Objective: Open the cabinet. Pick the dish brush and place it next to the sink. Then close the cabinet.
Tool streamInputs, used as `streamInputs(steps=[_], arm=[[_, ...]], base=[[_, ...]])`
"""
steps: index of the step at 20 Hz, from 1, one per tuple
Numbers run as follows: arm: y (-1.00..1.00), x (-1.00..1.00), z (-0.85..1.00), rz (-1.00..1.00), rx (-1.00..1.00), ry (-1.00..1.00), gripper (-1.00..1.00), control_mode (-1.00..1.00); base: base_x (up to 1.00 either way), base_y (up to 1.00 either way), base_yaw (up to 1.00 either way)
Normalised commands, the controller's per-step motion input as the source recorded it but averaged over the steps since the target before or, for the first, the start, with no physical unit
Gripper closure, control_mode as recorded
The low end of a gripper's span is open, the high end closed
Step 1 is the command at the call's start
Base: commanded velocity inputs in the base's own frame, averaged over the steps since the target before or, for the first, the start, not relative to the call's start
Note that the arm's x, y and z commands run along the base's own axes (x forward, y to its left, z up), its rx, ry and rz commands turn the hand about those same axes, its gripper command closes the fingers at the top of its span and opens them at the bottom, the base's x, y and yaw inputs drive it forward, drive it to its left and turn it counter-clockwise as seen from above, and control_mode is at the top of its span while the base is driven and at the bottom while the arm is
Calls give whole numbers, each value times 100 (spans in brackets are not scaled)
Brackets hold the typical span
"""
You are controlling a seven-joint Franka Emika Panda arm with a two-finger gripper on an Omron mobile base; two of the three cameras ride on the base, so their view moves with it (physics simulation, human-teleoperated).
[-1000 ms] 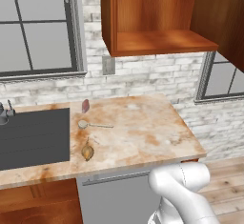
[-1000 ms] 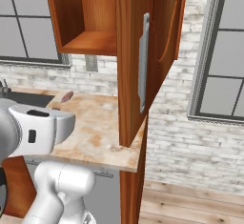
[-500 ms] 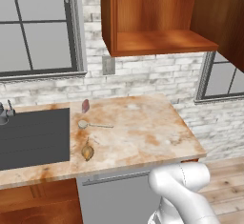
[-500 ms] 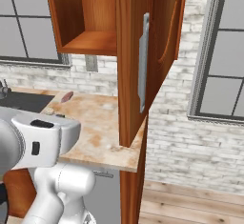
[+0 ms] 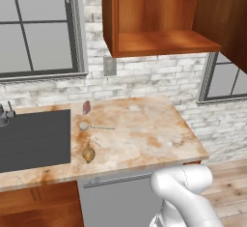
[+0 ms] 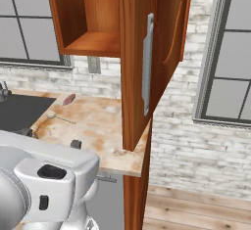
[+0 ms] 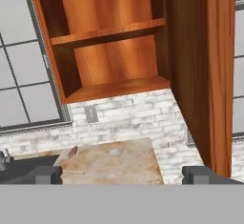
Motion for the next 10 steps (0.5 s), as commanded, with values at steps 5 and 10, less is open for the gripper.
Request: streamInputs(steps=[5, 10], arm=[[-61, -5, 8, -2, 0, -12, -100, -100], [-32, 7, 45, 0, 0, -13, -100, -100]], base=[[0, 0, 0], [0, 0, 0]])
